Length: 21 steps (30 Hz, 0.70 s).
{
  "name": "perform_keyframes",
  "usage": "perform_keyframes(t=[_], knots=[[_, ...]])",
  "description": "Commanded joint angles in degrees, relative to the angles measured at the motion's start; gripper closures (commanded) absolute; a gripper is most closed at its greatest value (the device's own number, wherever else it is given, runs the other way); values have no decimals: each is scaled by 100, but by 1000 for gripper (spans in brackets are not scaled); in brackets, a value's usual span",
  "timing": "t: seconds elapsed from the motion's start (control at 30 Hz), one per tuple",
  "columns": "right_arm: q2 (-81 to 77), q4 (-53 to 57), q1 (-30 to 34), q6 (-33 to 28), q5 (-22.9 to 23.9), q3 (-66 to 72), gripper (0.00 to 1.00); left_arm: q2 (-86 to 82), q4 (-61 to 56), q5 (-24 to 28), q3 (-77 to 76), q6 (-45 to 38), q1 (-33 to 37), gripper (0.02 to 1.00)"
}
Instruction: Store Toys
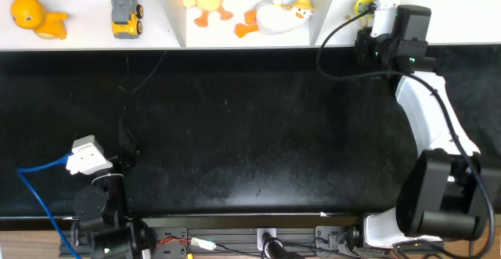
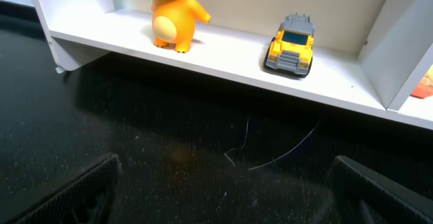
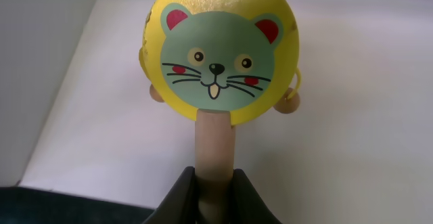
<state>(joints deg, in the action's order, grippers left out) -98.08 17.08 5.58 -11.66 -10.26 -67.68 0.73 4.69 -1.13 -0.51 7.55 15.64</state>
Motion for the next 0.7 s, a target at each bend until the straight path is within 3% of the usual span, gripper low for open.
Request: perform_keyframes(t=[0.03,0.63,0.67,0.7], knots=[[-127,-262,-7,90,-66,4,956,-61,15,15,7,-20,37,20],[-555,-605,-232,140,-63,4,956,-61,15,15,7,-20,37,23],[-555,-608,-232,140,-63,4,930,-61,13,15,7,-20,37,20],[-555,-605,-229,140,-61,4,779,-61,15,13,7,-20,37,20]])
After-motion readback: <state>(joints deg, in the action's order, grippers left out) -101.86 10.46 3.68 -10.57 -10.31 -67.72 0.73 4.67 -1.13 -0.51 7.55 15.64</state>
